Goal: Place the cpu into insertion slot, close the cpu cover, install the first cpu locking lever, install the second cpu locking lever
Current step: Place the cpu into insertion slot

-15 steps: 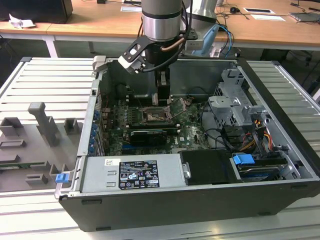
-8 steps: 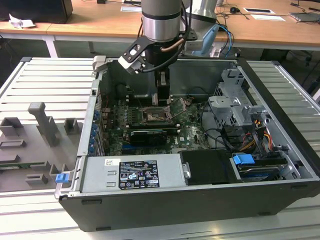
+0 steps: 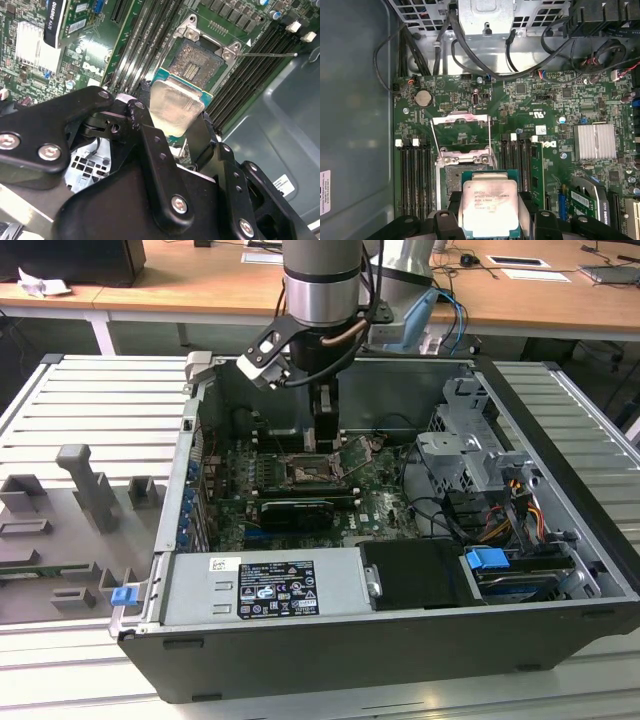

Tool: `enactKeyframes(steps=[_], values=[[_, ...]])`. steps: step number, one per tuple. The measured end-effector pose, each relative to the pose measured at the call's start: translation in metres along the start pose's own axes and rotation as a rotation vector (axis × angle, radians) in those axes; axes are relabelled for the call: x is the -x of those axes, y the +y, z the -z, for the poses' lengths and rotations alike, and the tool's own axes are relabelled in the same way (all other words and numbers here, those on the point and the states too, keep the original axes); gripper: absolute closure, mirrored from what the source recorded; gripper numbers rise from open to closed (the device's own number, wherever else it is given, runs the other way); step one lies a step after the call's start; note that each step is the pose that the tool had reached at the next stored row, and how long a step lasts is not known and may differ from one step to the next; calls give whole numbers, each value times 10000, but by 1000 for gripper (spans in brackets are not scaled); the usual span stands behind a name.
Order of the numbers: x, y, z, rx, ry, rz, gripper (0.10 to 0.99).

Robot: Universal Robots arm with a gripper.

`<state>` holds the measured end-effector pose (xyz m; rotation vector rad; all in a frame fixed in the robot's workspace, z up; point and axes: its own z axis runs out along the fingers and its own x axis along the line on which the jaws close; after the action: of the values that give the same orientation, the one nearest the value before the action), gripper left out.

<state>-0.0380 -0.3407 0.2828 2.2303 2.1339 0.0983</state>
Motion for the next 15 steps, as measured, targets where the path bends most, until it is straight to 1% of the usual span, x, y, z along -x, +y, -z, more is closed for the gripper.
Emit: enactKeyframes(steps=[8, 13, 15], values=[[-88, -5, -19, 1, -2, -37, 557], [-138, -9, -34, 5, -36, -438, 557], [-154, -10, -37, 5, -40, -465, 557]])
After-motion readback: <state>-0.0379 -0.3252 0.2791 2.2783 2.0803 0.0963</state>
